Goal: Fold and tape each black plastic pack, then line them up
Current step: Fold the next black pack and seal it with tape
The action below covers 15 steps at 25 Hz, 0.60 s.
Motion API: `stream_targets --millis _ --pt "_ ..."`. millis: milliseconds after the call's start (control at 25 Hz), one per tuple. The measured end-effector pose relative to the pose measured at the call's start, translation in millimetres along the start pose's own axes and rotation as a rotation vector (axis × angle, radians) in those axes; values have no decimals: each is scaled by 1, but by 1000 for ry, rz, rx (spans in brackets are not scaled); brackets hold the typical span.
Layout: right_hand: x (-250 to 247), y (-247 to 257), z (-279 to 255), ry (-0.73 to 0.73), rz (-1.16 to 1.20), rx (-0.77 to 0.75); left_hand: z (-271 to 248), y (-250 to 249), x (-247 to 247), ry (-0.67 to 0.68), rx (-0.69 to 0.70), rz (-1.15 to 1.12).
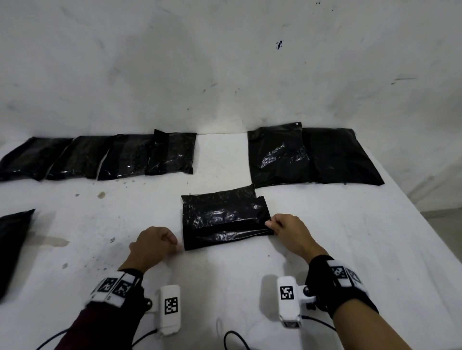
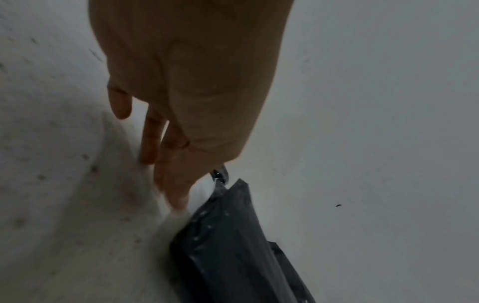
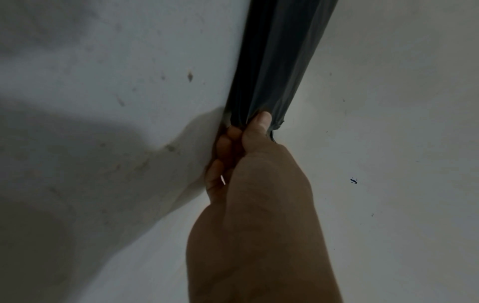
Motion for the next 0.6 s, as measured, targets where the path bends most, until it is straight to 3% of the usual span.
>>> stream_targets --millis 40,120,160,200,280,360,440,520,560,600 --pt "-1 1 0 5 -2 4 -7 -6 -9 -132 31 -47" --pt "-2 2 1 9 1 10 -30 -36 -25 -463 299 -95" --pt "-3 3 1 13 -12 14 -42 -57 -20 -508 473 -63" --pt "-3 4 2 15 -34 13 -50 -78 -7 -467 627 15" --pt "-2 4 5 40 -75 22 -48 -101 33 -344 778 296" --pt "-2 4 5 83 -63 62 -31 -101 62 -248 713 489" --pt "-7 8 5 61 -26 81 -18 -95 76 -180 630 539" --pt "-20 25 7 -198 -56 7 -14 -92 81 -132 605 534" --pt "-24 42 8 -357 -84 -99 -14 -91 82 -119 599 533" --pt "-19 63 11 -414 -100 -243 -14 -91 83 -113 590 546"
Point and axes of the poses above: each hand's wrist, its own z-axis towards the middle knuckle, its own x-axis out of the palm, y = z × x, the point moved 6 cm from there along z, towards the middle knuckle, and after that the axes turned 10 degrees about -x, right-handed, at the moved point
